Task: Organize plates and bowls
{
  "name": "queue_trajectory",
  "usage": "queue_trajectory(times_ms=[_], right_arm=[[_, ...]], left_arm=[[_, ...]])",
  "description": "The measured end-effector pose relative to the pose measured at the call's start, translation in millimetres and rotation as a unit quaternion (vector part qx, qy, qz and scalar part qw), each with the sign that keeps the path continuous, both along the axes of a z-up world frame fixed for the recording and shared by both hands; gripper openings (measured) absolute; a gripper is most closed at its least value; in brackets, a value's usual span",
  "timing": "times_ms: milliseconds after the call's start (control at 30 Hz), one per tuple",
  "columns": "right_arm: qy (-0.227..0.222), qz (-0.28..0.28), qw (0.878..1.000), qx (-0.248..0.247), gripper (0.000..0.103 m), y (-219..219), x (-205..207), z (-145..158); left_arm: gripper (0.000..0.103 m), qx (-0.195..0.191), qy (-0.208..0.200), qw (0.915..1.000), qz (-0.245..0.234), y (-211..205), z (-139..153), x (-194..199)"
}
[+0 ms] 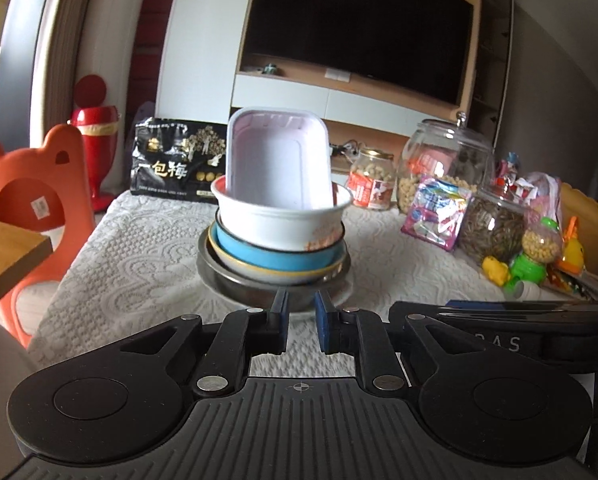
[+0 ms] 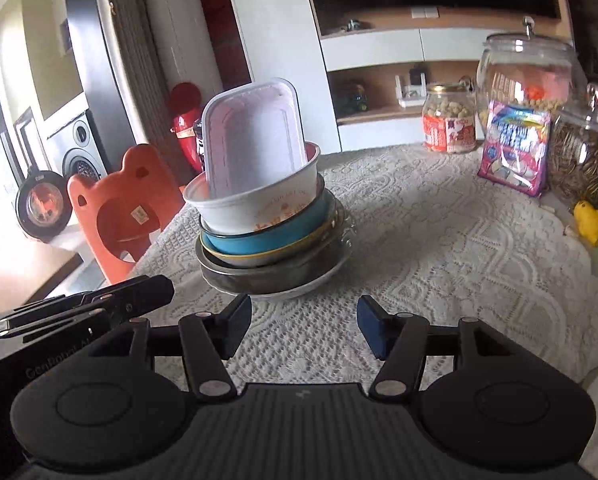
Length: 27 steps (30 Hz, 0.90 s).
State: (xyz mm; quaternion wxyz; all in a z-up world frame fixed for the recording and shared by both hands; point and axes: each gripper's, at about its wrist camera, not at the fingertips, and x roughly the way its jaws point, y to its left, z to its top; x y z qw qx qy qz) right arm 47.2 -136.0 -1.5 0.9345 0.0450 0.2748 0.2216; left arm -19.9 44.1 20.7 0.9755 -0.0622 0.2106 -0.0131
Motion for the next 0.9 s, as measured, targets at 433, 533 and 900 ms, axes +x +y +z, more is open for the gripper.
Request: queue_trajectory(times_ms=[433, 533, 900], right_arm=[[-0.059, -0.010, 0.998, -0.021, 0.059, 5, -31, -9], [-0.059, -0.011, 0.998, -0.022, 0.059, 5, -33, -9], [-0.057, -0.008, 0.998, -0.024, 0.060, 6, -35, -10]], left_arm=[[0.017, 0.027, 0.016, 0.9994, 0.015, -8, -6, -16], [0.017, 0.029, 0.019, 0.9993, 0.015, -8, -7, -16], [0.017, 0.031, 0.022, 0.9991, 0.018, -9, -7, -16]])
